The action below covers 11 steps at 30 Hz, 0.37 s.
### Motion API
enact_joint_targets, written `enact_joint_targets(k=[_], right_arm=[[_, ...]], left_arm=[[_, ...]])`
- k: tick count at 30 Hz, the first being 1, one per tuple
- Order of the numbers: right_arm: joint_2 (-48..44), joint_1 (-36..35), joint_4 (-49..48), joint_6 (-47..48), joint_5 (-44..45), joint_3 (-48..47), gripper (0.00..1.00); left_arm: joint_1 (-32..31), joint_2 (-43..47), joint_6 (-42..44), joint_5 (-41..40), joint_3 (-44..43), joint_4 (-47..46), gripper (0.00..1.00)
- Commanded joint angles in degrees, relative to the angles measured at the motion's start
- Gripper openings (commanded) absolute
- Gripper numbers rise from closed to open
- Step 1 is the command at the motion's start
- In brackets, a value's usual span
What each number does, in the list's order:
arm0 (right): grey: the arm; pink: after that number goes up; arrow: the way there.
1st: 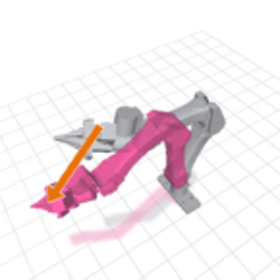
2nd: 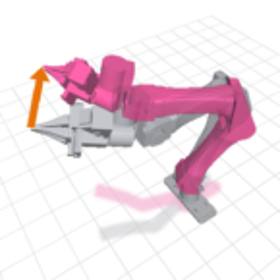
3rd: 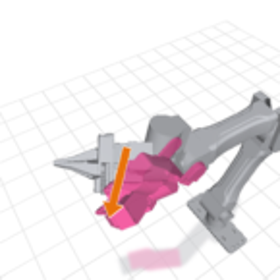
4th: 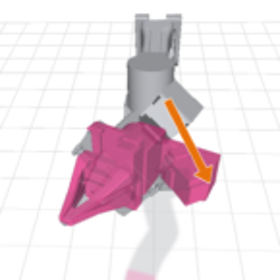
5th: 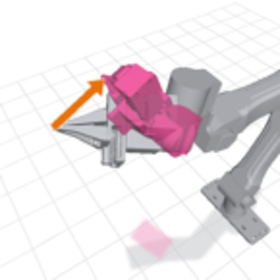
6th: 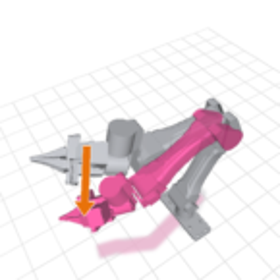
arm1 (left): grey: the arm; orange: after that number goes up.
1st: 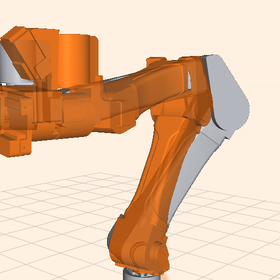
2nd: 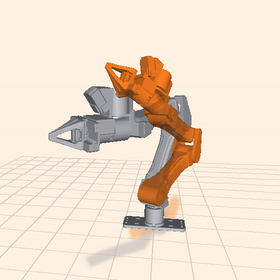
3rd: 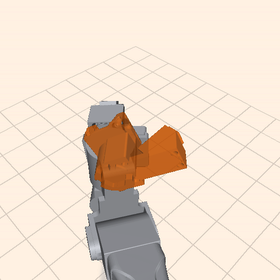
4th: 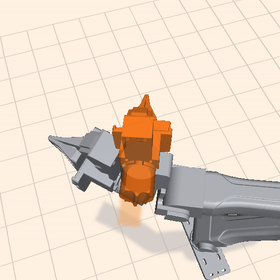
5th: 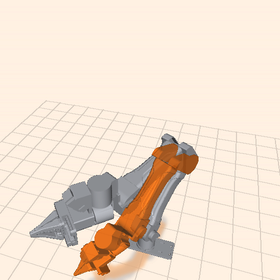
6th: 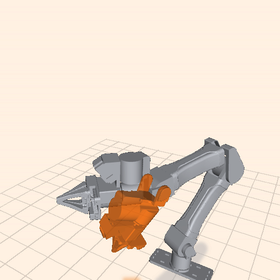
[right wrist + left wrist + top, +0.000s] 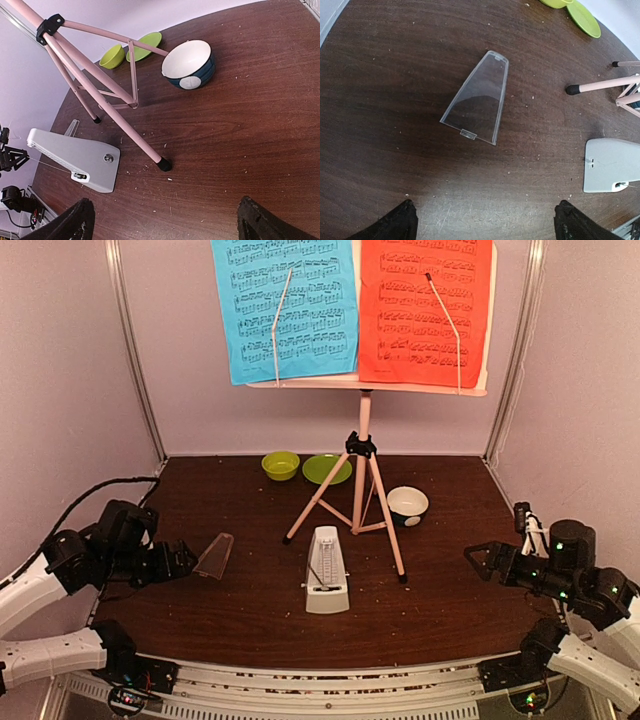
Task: Set up the instrument practice props
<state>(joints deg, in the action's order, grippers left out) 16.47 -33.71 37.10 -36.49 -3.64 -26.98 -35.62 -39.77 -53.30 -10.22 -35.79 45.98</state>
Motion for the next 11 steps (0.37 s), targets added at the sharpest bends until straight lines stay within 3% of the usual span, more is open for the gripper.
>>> enact_joint_targets(k=[1, 11], right_arm=[[-0.08, 0.23, -1.40, -1.40, 0.12, 0.83, 1.00], [1.99, 0.23, -4.49, -1.65, 0.12, 0.77, 1.00]], left_arm=[[0.29, -0.58, -1.26, 0.89, 1.97, -4.62, 0.98], [0.30, -1.98, 0.42, -1.52, -0.65, -5.82, 0.98]])
